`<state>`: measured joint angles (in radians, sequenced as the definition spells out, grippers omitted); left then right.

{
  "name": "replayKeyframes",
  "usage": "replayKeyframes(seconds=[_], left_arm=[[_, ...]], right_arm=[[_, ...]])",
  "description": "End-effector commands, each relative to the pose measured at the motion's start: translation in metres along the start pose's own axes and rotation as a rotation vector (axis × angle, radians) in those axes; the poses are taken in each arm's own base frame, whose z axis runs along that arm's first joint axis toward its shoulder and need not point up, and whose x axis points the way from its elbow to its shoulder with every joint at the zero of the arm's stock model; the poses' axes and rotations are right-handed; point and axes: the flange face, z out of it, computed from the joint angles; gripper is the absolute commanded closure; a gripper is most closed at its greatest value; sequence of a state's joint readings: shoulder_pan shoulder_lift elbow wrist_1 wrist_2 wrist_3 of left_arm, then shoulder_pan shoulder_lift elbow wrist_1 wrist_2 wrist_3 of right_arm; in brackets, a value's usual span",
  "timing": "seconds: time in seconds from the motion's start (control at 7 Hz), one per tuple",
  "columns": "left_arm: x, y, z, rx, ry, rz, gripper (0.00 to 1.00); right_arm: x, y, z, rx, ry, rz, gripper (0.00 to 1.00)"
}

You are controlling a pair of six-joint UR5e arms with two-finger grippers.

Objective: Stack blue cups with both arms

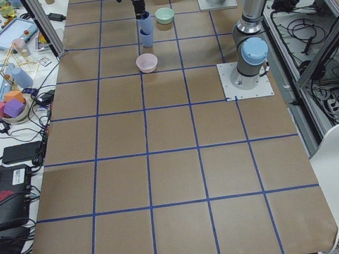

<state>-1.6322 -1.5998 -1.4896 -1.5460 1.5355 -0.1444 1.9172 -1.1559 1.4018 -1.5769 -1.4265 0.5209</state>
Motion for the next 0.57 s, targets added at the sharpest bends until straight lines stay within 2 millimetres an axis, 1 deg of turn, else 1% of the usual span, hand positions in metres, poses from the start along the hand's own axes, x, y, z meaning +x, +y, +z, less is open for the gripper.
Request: replayKeyframes(seconds=[0.0,0.29,0.43], left_arm=[[0.0,0.0,0.0,0.003,0.0,-0.001,0.0],[0.001,0.001,0.0,0.003,0.0,0.0,0.0],[0.001,0.001,0.0,0.003,0.0,0.0,0.0]], right_arm=[[-0.002,-0.006,-0.001,0.04,-0.018,-0.006,0.25],[0.005,-0.009,-0.01,0.052,-0.017,0.0,0.0],[0.01,-0.012,-0.02,0.069,-0.022,0.009,0.0]])
